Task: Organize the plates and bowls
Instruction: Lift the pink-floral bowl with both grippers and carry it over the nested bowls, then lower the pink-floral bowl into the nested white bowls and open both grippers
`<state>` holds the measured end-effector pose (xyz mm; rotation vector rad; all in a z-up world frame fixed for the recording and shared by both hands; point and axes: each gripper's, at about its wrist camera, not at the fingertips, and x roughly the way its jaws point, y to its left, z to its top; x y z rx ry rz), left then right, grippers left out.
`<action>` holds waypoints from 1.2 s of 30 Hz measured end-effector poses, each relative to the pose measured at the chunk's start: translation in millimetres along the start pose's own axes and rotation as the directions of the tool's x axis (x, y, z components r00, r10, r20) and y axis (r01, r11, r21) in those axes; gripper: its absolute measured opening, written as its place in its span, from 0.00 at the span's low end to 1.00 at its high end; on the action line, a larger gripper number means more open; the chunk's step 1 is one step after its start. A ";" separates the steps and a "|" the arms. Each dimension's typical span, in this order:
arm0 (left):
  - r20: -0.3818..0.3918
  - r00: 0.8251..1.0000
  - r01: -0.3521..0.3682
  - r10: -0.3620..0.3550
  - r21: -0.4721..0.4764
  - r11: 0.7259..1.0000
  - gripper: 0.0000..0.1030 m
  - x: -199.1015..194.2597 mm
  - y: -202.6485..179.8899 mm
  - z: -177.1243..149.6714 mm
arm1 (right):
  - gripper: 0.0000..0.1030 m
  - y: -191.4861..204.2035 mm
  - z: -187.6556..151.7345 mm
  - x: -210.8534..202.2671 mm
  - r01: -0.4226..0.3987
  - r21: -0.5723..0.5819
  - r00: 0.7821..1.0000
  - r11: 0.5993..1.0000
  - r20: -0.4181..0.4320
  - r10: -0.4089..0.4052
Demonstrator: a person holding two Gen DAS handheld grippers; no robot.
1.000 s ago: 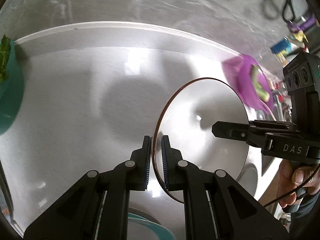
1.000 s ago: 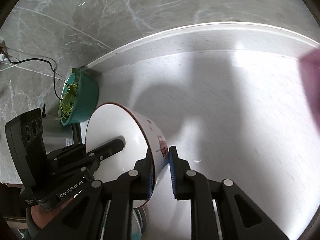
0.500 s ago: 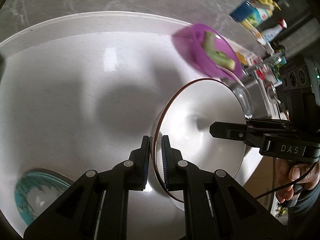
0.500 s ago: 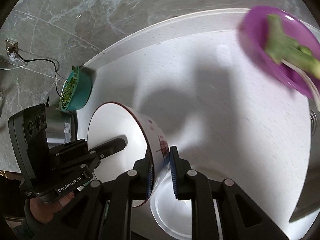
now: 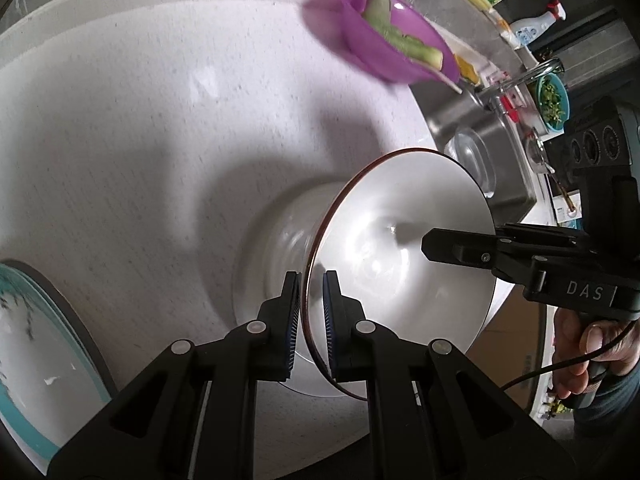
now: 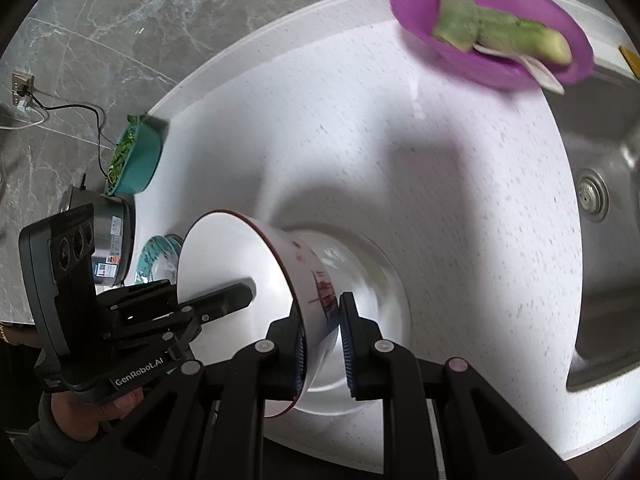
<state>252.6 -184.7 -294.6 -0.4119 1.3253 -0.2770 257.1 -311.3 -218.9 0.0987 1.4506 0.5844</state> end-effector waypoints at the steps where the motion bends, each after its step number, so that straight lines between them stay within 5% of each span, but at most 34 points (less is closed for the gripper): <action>1: -0.004 1.000 -0.008 0.008 -0.001 1.000 0.08 3.3 -1.8 -3.7 | 0.18 -1.3 -1.6 1.6 0.002 -0.002 1.000 1.000 -0.003 -0.002; 12: 0.009 0.998 -0.070 0.070 0.012 0.998 0.08 18.9 -0.3 -11.3 | 0.16 -7.5 -9.7 18.7 0.030 -0.031 0.999 0.999 -0.035 -0.031; 23: 0.102 0.984 -0.156 0.148 0.072 0.985 0.09 17.8 -13.8 -11.9 | 0.14 -4.9 -13.0 23.5 0.042 -0.046 0.998 0.998 -0.047 -0.045; 36: 0.148 0.983 -0.118 0.108 0.055 0.992 0.13 16.3 -9.8 -14.4 | 0.14 -4.2 -10.1 25.0 0.087 -0.053 0.994 0.995 -0.065 -0.091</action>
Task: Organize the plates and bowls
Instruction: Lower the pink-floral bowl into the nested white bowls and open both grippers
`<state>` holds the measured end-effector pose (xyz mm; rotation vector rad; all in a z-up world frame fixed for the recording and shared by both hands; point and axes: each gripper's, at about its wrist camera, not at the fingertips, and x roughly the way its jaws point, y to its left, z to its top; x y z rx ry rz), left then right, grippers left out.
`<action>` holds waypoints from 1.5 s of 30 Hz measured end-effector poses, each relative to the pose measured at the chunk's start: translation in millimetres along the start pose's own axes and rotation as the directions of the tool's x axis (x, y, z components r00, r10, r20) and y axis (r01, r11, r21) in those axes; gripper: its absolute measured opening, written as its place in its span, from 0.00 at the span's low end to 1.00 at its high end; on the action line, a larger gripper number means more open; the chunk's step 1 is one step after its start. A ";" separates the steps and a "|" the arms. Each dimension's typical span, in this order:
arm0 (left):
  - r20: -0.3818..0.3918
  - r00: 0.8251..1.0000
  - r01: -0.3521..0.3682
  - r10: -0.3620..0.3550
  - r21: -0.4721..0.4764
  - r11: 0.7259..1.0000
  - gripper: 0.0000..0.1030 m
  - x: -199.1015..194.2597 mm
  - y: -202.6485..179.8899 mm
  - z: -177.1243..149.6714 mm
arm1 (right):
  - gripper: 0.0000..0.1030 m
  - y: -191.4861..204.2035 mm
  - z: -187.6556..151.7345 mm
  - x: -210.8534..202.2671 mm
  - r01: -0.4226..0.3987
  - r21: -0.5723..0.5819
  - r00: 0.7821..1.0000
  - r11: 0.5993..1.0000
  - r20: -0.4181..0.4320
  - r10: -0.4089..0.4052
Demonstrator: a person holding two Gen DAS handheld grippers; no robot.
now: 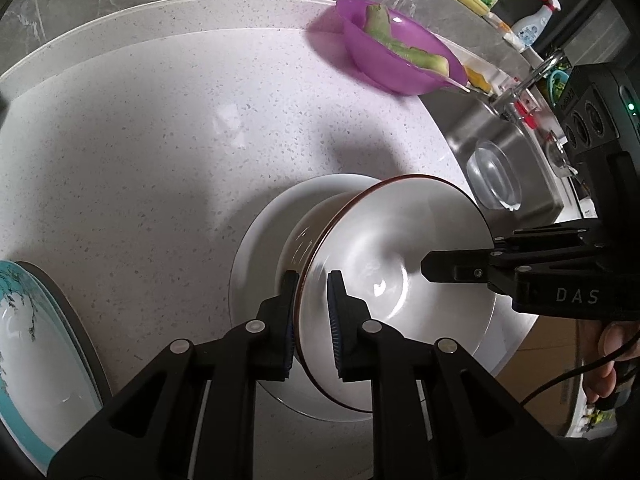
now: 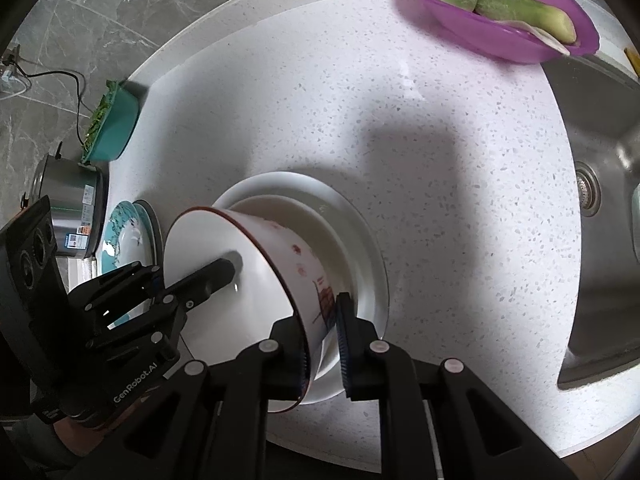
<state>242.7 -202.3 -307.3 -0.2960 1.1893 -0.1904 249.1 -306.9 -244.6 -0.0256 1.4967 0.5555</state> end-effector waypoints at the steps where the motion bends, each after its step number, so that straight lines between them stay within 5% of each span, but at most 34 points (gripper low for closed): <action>1: 0.002 1.000 0.000 0.000 -0.002 1.000 0.13 -0.2 0.6 0.2 | 0.14 0.5 0.8 0.1 0.003 -0.001 1.000 1.000 0.001 -0.003; 12: 0.064 0.997 0.056 -0.053 -0.056 0.997 0.13 -6.8 12.4 -1.8 | 0.09 15.5 9.3 3.4 0.136 -0.126 0.991 0.983 0.023 -0.135; 16: 0.070 0.992 0.106 -0.100 -0.087 0.991 0.14 -7.0 19.9 -3.0 | 0.11 13.7 10.5 3.9 0.129 -0.122 0.992 0.984 0.016 -0.128; 27: 0.066 0.995 0.084 -0.081 -0.059 0.995 0.14 -8.1 14.7 -3.7 | 0.15 21.6 9.1 5.2 0.160 -0.139 0.987 0.977 0.017 -0.159; 37: 0.069 0.993 0.095 -0.091 -0.060 0.994 0.18 -9.1 17.6 -4.1 | 0.29 27.5 14.7 -9.5 0.151 -0.147 0.988 0.977 0.053 -0.145; 45: 0.076 0.993 0.098 -0.094 -0.062 0.993 0.23 -11.1 18.7 -2.8 | 0.14 28.1 22.6 -16.3 0.181 -0.171 0.983 0.968 0.065 -0.172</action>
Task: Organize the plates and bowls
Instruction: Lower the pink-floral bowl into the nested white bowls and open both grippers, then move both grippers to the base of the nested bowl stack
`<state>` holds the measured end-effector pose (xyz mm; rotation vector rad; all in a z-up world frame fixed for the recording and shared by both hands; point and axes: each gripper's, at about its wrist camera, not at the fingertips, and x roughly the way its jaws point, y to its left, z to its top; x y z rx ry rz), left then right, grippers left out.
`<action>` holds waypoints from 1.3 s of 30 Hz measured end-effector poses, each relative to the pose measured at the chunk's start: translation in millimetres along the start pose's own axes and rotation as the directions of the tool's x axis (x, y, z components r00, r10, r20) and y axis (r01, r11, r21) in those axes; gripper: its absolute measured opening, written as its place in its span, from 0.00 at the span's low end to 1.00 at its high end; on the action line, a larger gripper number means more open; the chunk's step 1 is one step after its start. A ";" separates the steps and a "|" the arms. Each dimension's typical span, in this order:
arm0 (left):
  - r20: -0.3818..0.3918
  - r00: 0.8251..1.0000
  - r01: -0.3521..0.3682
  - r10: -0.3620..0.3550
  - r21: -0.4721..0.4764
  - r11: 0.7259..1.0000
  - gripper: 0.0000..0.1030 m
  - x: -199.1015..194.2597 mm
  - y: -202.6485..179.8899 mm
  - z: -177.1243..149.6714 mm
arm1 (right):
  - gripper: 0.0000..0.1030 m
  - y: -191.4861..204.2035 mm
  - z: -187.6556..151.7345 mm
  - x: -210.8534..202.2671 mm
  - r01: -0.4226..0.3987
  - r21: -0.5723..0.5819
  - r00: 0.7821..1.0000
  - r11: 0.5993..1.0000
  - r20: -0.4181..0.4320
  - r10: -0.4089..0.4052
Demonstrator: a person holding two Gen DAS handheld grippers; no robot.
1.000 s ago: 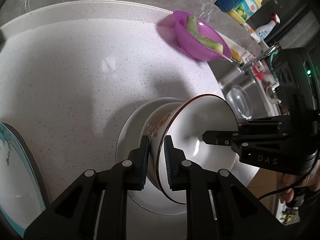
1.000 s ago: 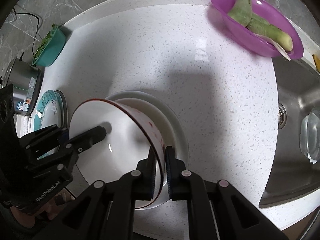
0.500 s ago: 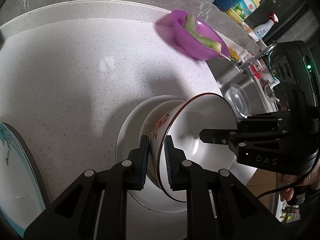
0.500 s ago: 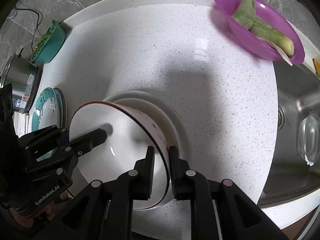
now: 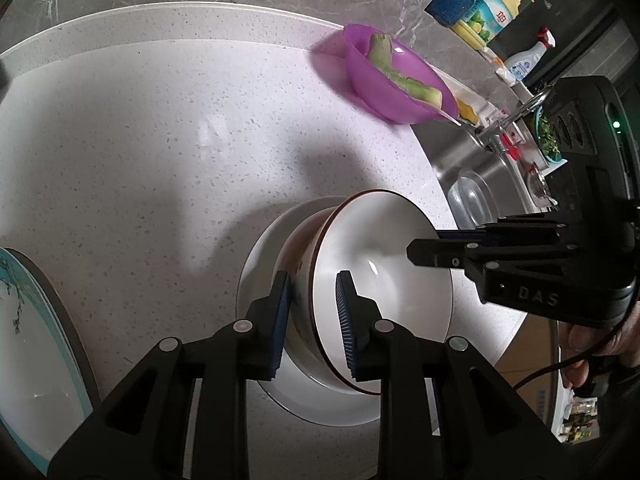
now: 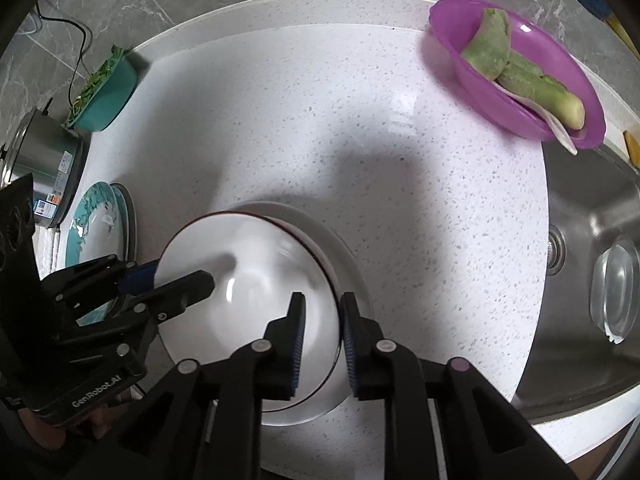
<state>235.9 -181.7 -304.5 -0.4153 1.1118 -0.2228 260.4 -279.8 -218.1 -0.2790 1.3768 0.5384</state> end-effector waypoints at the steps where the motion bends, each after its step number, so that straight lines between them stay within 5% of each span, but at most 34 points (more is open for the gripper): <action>1: 0.002 1.000 0.005 -0.005 -0.002 1.000 0.26 -1.0 0.1 -0.3 | 0.10 -0.4 0.4 -0.3 0.005 -0.007 1.000 1.000 0.001 -0.005; 8: 0.011 0.998 0.056 -0.057 0.025 0.998 0.59 -9.1 -7.5 -2.4 | 0.08 1.3 0.2 -2.5 0.004 -0.031 1.000 1.000 0.005 -0.003; 13: 0.016 0.998 0.055 -0.055 0.015 0.998 0.70 -11.9 -5.3 -2.6 | 0.08 6.0 -14.0 1.9 0.002 -0.037 1.000 0.999 0.004 -0.002; 25: 0.048 0.999 0.015 -0.016 0.010 1.000 0.71 -26.8 1.9 -1.2 | 0.07 -0.1 -11.1 2.3 -0.040 -0.004 0.999 0.999 0.016 0.040; 27: 0.054 0.999 0.000 0.000 -0.005 1.000 0.71 -35.4 8.9 -1.8 | 0.24 -4.3 -11.4 -6.1 -0.055 0.011 0.998 0.998 0.040 0.055; 29: 0.055 0.998 -0.021 0.022 -0.014 1.000 0.71 -45.2 16.5 -4.3 | 0.68 -13.4 -15.0 -21.6 -0.112 0.043 0.989 0.993 0.100 0.108; 32: 0.036 0.998 -0.052 0.052 -0.011 0.999 0.80 -56.4 25.6 -11.7 | 1.00 -30.3 -24.1 -40.6 -0.168 0.071 0.972 0.983 0.179 0.153; 35: 0.026 0.997 -0.074 0.074 -0.017 0.997 0.99 -65.6 32.8 -20.2 | 1.00 -47.8 -35.4 -46.5 -0.167 0.082 0.967 0.982 0.206 0.148; 39: 0.031 0.994 -0.108 0.108 -0.024 0.994 1.00 -71.2 36.2 -25.5 | 1.00 -73.3 -47.2 -40.1 -0.161 0.131 0.970 0.978 0.207 0.132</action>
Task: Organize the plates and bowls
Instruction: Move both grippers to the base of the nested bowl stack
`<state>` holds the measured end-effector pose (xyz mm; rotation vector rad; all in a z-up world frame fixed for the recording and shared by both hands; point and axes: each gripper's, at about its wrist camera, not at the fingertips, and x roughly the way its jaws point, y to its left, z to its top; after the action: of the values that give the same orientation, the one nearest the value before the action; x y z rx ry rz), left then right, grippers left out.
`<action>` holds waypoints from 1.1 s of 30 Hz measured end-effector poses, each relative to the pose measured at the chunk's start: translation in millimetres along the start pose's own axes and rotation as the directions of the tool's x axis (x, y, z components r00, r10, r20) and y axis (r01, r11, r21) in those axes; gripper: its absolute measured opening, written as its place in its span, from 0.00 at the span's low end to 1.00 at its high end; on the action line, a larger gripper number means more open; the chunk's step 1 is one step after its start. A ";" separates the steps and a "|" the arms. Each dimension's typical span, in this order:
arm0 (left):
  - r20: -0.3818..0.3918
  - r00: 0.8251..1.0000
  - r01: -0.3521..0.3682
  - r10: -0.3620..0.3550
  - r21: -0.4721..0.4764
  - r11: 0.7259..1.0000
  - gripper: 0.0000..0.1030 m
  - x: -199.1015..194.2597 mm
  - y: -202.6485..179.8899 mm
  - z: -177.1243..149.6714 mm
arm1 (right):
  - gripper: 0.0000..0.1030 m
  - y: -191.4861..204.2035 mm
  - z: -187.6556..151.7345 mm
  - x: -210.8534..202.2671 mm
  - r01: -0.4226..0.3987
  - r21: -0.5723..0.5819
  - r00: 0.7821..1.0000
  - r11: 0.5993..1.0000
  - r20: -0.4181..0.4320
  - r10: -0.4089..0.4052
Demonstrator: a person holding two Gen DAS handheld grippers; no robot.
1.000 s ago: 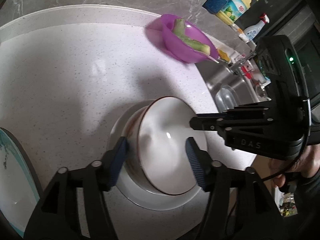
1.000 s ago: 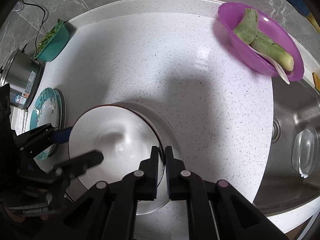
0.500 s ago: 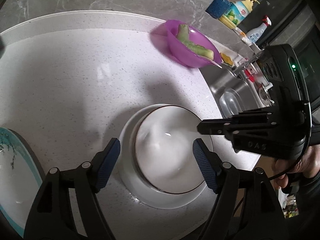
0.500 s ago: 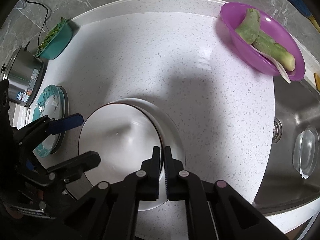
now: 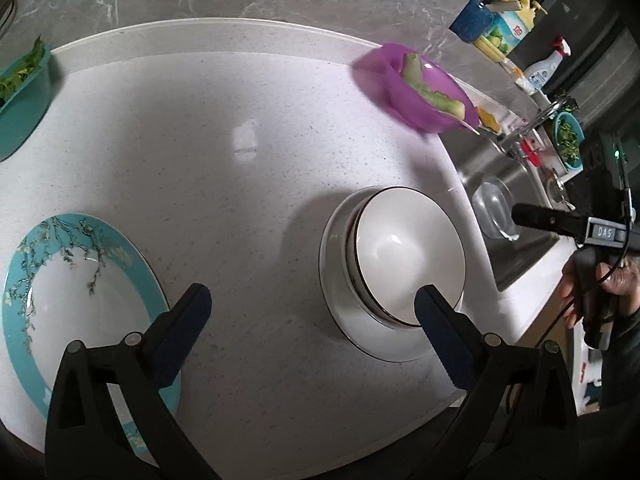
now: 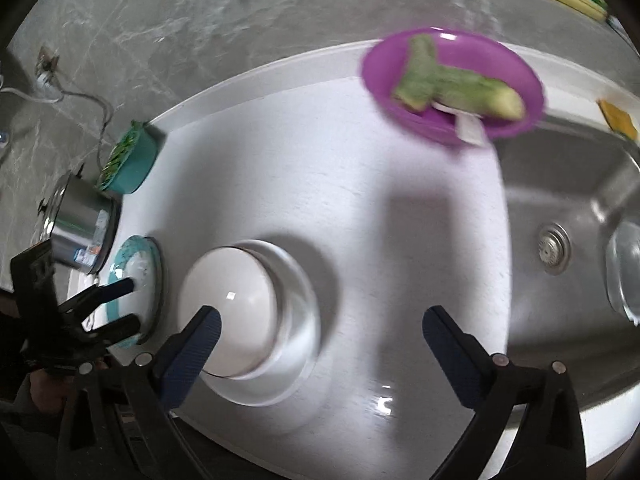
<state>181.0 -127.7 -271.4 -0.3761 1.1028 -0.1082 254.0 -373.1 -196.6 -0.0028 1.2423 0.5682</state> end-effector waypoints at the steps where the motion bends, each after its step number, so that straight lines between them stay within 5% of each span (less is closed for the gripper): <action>1: 0.003 1.000 -0.005 0.005 0.000 1.000 1.00 -0.5 -0.1 -0.9 | 1.00 -5.5 -2.9 2.1 -0.004 0.011 1.000 1.000 -0.003 0.004; 10: -0.103 0.993 -0.057 0.052 -0.049 0.997 1.00 25.0 2.3 -19.1 | 0.99 -15.4 -13.2 26.2 0.003 -0.020 0.997 1.000 -0.073 -0.004; 17: -0.096 0.994 -0.061 0.052 -0.092 0.994 0.98 22.7 7.9 -31.1 | 0.62 -15.4 -16.9 40.1 0.002 -0.077 0.993 0.997 -0.114 -0.011; 25: -0.113 0.991 -0.081 0.068 -0.110 0.991 0.92 31.4 4.1 -40.8 | 0.51 -11.4 -14.8 53.0 -0.007 -0.128 0.988 0.992 -0.155 -0.013; 27: -0.116 0.991 -0.075 0.061 -0.124 0.989 0.85 31.3 6.3 -43.3 | 0.51 -11.4 -14.9 55.7 -0.009 -0.133 0.986 0.991 -0.165 -0.013; 33: -0.129 0.989 -0.082 0.067 -0.114 0.990 0.85 33.5 5.3 -51.2 | 0.51 -8.9 -11.8 60.2 -0.014 -0.152 0.984 0.988 -0.178 -0.014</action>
<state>150.2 -144.2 -321.9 -0.4391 1.2498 0.0011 259.4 -360.0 -256.9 -0.1863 1.3698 0.6736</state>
